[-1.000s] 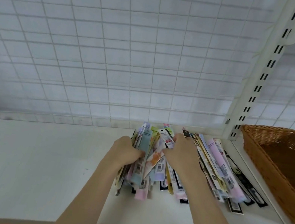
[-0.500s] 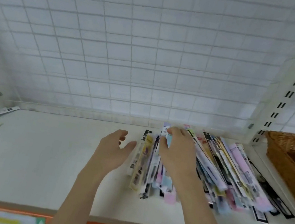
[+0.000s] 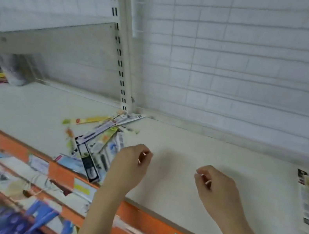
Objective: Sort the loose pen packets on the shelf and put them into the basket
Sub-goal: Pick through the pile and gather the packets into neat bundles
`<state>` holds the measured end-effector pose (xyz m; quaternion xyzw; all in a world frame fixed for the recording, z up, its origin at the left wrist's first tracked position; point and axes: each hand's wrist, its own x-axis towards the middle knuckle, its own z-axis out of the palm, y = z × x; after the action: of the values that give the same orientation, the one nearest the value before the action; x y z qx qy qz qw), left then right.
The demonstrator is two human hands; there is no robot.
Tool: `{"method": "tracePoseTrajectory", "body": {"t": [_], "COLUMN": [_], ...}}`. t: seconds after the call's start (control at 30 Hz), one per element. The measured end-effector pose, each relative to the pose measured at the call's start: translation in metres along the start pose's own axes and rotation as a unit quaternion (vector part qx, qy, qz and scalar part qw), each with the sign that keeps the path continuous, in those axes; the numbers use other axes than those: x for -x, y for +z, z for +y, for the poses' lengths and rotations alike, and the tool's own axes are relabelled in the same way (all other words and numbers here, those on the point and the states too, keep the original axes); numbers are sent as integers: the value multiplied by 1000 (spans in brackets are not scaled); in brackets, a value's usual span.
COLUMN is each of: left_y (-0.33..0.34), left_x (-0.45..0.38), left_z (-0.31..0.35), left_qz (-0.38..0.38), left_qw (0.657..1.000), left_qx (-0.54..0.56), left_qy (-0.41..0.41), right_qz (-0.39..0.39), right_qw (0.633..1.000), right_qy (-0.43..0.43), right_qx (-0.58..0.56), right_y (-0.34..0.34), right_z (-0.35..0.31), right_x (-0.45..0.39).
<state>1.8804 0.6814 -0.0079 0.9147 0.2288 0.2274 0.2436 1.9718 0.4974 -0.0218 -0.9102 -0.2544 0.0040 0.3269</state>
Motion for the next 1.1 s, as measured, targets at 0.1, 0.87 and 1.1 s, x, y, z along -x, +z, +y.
{"method": "tracePoseTrajectory", "body": {"t": [0.1,0.87,1.1], "left_y": [-31,-57,-60], "left_x": [-11,-86,-104], "left_z": [-53,-174,-174], "left_qz": [8,0,-36], "left_qw": [1000,997,996], "left_qx": [-19,-42,-58], "left_qy": [-13,-70,-60], "right_qz": [-25,-10,14], "right_qw": [1000,1000,999], "right_qy": [-3,18,28], "right_qx": [7,21,32], "right_y": [30,114,106], "right_z": [-32,-125,-126], "right_x": [-9,-52,-66]}}
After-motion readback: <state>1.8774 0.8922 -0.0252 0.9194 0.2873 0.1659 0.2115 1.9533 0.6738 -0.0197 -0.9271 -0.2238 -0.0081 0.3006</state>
